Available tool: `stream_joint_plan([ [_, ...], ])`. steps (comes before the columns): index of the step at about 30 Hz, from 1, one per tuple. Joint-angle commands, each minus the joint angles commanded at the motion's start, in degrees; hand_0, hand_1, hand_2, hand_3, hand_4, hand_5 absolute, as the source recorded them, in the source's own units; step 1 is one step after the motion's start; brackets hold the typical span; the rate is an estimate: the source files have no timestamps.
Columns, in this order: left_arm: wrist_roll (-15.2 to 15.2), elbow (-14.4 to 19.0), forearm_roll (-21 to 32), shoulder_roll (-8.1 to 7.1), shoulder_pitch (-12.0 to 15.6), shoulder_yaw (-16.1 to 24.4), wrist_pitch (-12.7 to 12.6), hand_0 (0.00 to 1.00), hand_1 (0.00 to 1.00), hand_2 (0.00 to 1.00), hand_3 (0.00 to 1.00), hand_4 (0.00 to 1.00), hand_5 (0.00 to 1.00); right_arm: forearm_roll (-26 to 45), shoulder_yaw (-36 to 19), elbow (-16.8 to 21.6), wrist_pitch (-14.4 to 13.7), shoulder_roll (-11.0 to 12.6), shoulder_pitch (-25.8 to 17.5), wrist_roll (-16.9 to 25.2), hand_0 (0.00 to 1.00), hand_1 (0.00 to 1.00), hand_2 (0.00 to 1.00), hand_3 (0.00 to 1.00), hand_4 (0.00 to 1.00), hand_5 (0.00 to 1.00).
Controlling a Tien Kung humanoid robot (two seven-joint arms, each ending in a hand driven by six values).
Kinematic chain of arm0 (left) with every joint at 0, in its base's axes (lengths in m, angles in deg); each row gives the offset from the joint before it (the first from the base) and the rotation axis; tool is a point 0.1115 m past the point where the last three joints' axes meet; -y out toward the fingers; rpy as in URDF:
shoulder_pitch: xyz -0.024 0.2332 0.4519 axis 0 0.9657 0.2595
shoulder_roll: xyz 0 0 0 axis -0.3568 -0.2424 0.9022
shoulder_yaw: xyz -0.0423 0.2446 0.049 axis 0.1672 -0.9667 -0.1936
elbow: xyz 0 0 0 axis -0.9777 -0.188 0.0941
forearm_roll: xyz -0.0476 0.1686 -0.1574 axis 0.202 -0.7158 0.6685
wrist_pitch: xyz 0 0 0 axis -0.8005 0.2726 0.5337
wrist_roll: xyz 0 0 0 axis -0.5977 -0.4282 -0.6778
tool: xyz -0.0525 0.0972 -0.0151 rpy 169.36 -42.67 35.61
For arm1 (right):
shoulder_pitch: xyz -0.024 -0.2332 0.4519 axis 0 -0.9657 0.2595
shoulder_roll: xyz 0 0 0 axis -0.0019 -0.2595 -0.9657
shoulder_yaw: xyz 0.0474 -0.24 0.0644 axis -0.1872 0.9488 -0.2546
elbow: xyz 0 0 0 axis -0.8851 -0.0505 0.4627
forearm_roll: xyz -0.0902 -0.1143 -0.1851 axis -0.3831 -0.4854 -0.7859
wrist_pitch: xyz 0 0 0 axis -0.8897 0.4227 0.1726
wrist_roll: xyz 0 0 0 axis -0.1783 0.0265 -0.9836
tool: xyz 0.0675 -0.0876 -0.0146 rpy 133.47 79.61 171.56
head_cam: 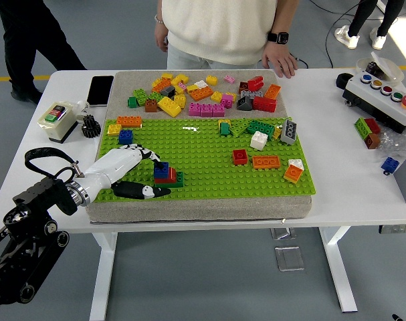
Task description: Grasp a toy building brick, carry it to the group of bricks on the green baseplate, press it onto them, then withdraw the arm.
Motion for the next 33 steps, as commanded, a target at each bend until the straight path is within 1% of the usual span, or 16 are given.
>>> stream_joint_plan([
  [13, 0.0, -0.6, 0.0, -0.01, 0.0, 0.5, 0.1, 0.935, 0.854, 0.813, 0.621, 0.998, 0.769, 0.1, -0.1, 0.0, 0.0, 0.0, 0.0, 0.2, 0.758, 0.681, 0.73, 0.666, 0.928, 0.502],
  [20, 0.1, -0.2, 0.0, -0.04, 0.0, 0.5, 0.0, 0.935, 0.854, 0.812, 0.622, 0.998, 0.766, 0.1, -0.2, 0.0, 0.0, 0.0, -0.1, 0.2, 0.758, 0.681, 0.73, 0.666, 0.928, 0.502],
  [26, 0.1, 0.8, 0.1, -0.15, 0.0, 0.8, 0.1, 0.935, 0.854, 0.812, 0.622, 0.998, 0.765, 0.1, -0.2, 0.0, -0.1, 0.0, -0.1, 0.1, 0.758, 0.681, 0.73, 0.666, 0.928, 0.502],
  [33, 0.0, -0.2, 0.0, -0.06, 0.2, 0.4, 0.2, 0.935, 0.854, 0.812, 0.62, 0.998, 0.761, 0.1, 0.0, 0.0, -0.2, -0.1, -0.1, 0.2, 0.759, 0.681, 0.73, 0.667, 0.928, 0.502],
])
